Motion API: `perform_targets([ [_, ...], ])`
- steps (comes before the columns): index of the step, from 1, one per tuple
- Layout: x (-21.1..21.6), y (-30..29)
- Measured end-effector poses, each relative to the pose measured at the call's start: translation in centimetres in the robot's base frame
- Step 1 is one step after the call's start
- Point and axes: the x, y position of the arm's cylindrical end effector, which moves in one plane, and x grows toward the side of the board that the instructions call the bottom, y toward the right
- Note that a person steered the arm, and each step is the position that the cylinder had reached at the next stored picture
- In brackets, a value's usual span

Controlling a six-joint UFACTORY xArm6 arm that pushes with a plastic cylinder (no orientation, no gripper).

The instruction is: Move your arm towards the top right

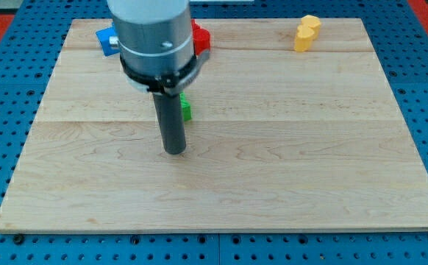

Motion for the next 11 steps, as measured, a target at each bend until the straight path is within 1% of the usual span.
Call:
perform_targets([
  [1, 1.6, 3.8],
  [2, -4.7, 10.6],
  [3, -8.7, 18.4],
  [4, -12.2, 21.9],
  [5, -12.4, 23.2],
  [6, -14.6, 26.9],
  [7, -17.7, 28.4],
  [8, -17.7, 28.5],
  [9, -20.2, 30.4],
  [10, -23.0, 34.1],
  [11, -25.7, 35.5],
])
